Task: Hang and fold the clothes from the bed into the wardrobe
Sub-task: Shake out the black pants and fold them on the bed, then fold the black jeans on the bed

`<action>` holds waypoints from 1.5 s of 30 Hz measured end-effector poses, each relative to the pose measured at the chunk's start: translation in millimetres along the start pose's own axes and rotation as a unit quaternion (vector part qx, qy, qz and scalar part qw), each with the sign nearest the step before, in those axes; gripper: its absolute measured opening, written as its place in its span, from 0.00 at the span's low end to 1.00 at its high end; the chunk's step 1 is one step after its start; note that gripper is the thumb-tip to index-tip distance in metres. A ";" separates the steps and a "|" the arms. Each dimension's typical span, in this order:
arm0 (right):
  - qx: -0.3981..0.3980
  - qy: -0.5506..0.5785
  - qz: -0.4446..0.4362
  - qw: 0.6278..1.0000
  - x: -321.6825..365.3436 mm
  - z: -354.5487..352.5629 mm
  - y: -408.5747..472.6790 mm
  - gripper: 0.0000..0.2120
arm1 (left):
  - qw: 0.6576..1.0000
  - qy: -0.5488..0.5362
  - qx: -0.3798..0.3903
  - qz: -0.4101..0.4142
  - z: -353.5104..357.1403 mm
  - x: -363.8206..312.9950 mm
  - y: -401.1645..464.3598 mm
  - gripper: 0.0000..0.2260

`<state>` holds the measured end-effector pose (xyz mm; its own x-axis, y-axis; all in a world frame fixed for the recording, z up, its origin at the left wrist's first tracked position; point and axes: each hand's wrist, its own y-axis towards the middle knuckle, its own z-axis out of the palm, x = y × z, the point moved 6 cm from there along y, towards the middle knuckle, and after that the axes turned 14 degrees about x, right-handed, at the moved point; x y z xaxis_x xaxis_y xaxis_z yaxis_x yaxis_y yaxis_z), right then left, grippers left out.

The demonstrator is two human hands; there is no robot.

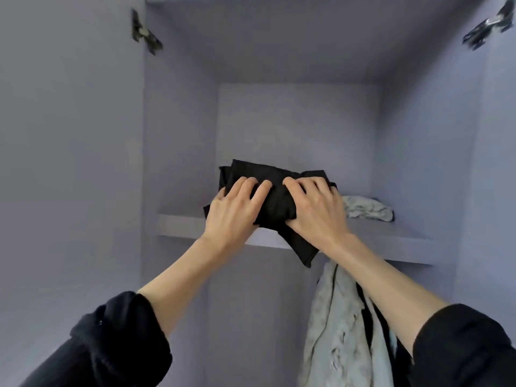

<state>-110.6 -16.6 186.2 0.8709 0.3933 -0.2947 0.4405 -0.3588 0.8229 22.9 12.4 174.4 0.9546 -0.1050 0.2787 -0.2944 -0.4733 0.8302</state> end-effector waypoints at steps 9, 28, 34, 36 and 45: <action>-0.015 -0.160 -0.006 0.987 -110.2 27.2 46.7 0.33 | 0.993 -0.075 -0.094 0.000 80.4 -45.0 112.3 0.29; 0.508 0.040 0.188 0.839 -297.3 179.0 -21.8 0.36 | 0.767 -0.280 0.566 0.114 280.0 -153.0 176.9 0.41; 0.462 0.011 0.206 0.862 -312.7 201.3 -41.9 0.32 | 0.795 -0.291 0.528 0.059 303.3 -175.0 188.7 0.37; 0.465 0.002 0.219 0.858 -314.3 203.5 -48.9 0.31 | 0.811 -0.284 0.509 0.051 304.3 -179.7 191.3 0.37; 0.426 0.095 0.266 0.860 -266.4 150.5 -78.8 0.26 | 0.843 -0.378 0.372 0.091 235.9 -173.5 145.4 0.27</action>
<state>-344.5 -220.5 126.7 0.9828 0.0845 0.1640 0.0617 -0.9883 0.1394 -175.0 -244.5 132.9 0.7346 -0.6299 -0.2521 -0.5988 -0.7766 0.1957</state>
